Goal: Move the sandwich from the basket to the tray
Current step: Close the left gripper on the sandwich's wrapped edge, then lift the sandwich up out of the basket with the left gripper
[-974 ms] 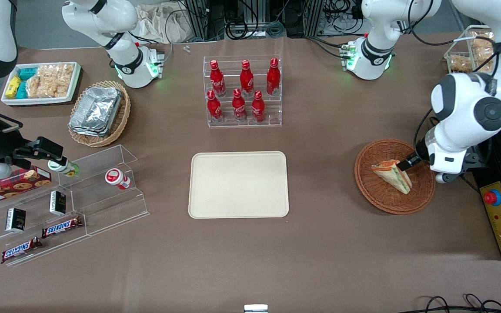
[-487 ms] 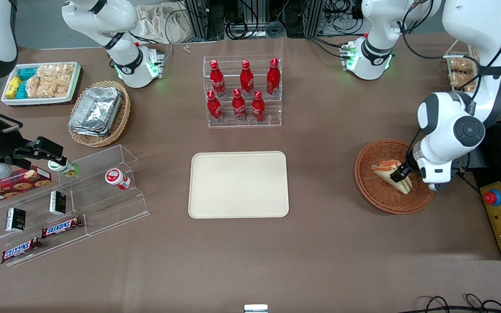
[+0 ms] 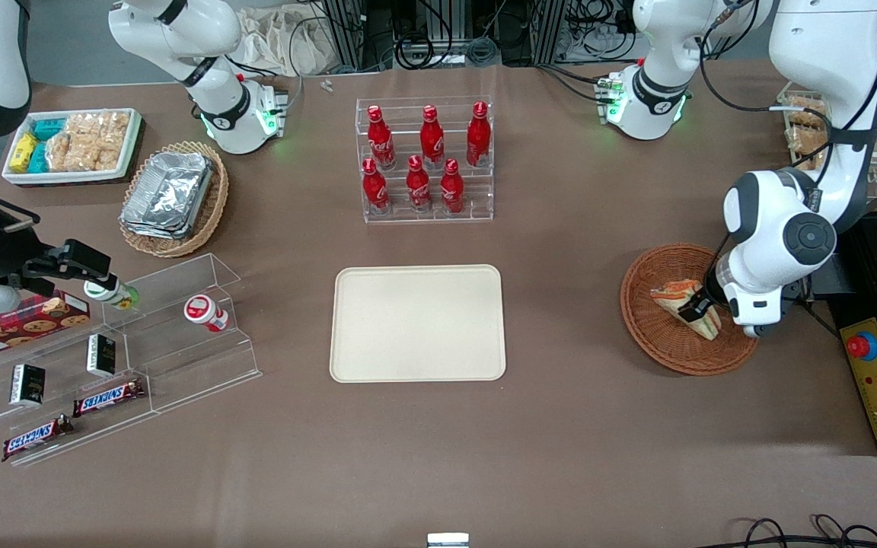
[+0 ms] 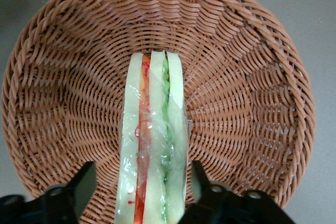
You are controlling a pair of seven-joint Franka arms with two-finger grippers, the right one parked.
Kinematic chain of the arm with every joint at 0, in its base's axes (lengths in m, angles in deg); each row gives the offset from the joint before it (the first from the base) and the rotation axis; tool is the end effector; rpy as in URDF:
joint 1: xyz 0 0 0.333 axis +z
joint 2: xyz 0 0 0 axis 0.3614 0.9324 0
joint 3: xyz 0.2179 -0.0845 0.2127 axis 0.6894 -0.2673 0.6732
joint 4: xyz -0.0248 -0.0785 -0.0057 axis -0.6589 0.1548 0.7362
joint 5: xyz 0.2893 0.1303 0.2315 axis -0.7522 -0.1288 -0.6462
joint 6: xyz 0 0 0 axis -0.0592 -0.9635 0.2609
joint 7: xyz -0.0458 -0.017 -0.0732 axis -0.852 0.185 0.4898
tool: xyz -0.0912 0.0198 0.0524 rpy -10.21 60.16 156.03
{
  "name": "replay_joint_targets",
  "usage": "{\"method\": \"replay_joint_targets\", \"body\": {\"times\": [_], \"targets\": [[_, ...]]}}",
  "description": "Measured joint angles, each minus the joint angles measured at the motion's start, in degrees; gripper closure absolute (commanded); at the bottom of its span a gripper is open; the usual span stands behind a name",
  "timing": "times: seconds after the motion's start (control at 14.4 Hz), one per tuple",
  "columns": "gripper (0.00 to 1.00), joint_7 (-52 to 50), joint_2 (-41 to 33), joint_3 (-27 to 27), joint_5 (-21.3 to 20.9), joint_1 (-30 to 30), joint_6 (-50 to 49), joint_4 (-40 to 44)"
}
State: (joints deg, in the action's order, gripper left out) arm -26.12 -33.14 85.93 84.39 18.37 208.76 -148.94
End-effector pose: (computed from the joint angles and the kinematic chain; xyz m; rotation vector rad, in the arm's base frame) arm 0.5482 -0.0142 0.2625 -2.8374 -1.2371 0.0875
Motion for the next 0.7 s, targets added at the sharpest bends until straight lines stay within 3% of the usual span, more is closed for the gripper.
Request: {"method": "replay_joint_targets", "body": {"times": [0.07, 0.42, 0.7], "targets": [[1.0, -0.47, -0.14, -0.04, 0.0, 0.0, -0.03, 0.0], [1.0, -3.6, -4.58, -2.19, 0.01, -0.05, -7.25, 1.64], [1.0, -3.55, -9.06, -2.78, 0.0, -0.05, -28.32, 14.8]]}}
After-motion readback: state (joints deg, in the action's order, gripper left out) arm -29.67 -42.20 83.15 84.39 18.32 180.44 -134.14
